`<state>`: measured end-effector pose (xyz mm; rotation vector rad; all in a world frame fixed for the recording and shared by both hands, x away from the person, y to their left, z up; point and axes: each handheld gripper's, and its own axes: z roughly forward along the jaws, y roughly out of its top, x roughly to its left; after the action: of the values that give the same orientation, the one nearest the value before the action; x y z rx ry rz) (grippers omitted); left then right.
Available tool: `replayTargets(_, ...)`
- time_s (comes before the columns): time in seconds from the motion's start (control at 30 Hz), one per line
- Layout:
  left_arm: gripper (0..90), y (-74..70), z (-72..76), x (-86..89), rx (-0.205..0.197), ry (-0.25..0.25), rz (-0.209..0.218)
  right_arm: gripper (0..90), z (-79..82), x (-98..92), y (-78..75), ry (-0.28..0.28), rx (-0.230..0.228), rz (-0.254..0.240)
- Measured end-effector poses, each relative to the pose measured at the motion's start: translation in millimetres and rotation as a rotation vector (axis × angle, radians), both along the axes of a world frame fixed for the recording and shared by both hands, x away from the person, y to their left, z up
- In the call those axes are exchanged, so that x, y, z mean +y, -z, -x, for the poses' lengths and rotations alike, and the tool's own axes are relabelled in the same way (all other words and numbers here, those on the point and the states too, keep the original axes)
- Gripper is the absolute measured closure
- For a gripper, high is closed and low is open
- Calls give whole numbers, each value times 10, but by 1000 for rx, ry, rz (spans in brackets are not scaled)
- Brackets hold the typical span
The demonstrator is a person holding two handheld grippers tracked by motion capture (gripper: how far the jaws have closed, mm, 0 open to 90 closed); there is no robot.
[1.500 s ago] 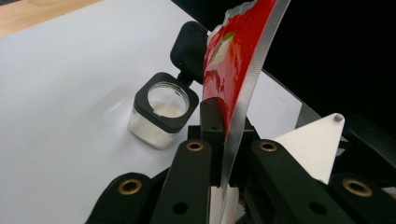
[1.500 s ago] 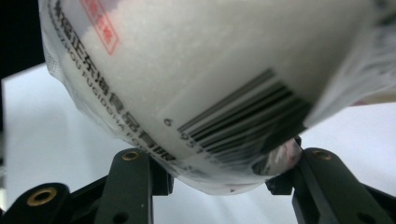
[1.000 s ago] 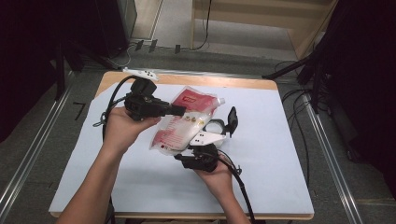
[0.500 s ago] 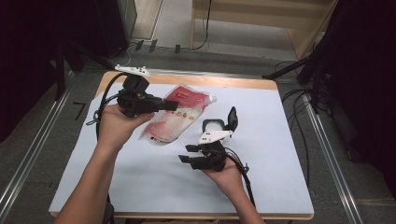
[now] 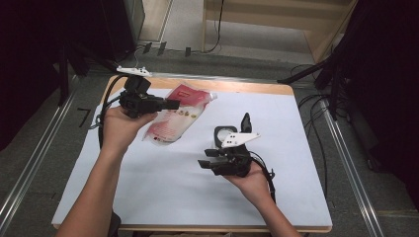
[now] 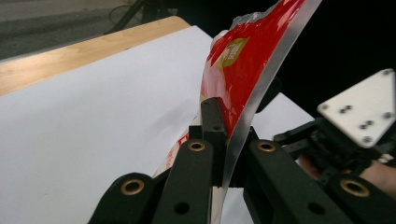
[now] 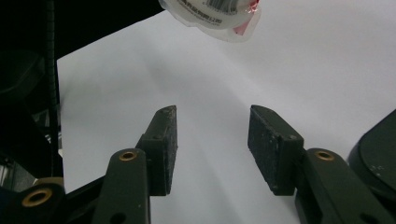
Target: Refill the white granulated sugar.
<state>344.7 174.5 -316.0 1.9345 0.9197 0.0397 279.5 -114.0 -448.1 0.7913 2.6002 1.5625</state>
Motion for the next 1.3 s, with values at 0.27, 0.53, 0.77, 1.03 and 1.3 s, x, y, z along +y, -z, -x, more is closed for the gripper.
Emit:
replayTargets(0.27,900,182,-193,73,5,-36,25,523,-19,29,112,-46,10,19)
replayTargets(0.53,900,314,-373,66,16,-67,20,514,-6,-32,156,-25,29,39)
replayTargets(0.77,900,405,-557,110,-43,-105,18,505,-11,-161,100,-25,20,29)
replayTargets(1.03,900,682,-718,172,-1,-151,-8,507,-61,-275,95,12,31,23)
replayTargets(1.3,897,759,-681,298,-8,-156,24,507,-99,-332,92,35,30,25)
